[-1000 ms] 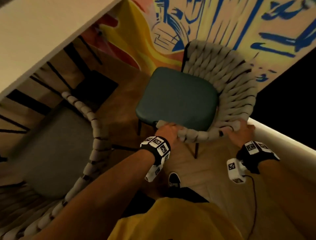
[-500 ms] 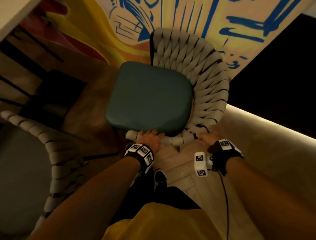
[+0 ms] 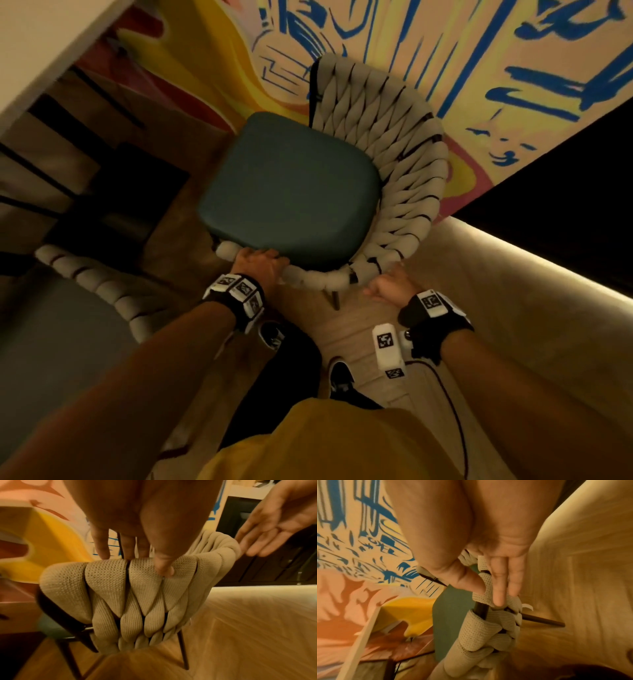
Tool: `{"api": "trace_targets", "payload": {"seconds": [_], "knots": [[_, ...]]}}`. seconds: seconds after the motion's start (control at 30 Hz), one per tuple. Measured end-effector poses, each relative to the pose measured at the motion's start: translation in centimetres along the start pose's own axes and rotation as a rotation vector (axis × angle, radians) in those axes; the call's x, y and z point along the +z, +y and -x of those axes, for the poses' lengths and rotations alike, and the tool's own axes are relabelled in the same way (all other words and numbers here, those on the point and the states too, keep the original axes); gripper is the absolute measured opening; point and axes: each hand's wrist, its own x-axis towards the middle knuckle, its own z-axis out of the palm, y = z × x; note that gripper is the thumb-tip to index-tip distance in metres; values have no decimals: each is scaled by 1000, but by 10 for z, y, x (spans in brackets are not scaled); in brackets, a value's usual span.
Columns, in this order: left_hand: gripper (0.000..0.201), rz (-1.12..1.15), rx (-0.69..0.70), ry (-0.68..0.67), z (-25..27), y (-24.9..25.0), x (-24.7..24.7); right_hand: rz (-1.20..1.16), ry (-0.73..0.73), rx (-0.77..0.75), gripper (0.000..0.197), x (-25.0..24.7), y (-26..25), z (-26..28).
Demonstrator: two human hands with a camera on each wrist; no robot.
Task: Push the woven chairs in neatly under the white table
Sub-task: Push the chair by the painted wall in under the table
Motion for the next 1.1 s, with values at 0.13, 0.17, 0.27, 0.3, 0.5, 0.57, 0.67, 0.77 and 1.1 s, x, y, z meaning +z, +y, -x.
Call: {"api": "trace_targets", "payload": {"seconds": [0.13, 0.17, 0.27, 0.3, 0.5, 0.57, 0.67, 0.77, 1.1], "knots": [[61, -9, -173, -99, -12, -73, -25, 154, -140, -63, 10, 63, -46, -1], [67, -23, -215, -118, -15, -86, -31, 166, -168, -78, 8, 76, -57, -1], [82, -90, -250, -159, -20, -110, -44, 284, -233, -123, 27, 96, -86, 2], [80, -99, -206, -155, -21, -110, -43, 367, -168, -202, 31, 97, -93, -1], [68, 152, -106, 8, -27, -73, -8, 80, 175, -179, 54, 77, -121, -51], [58, 201, -139, 28, -27, -75, -7, -117, 95, -44, 53, 72, -127, -63], [53, 204, -152, -24, -27, -82, -11, -72, 39, -24, 53, 68, -133, -75], [53, 191, -169, -62, -23, -87, -14, -82, 43, -11, 52, 76, -134, -81], [60, 353, -389, -155, 4, -128, 1, 94, -231, 42, 42, 122, -162, -80]]}}
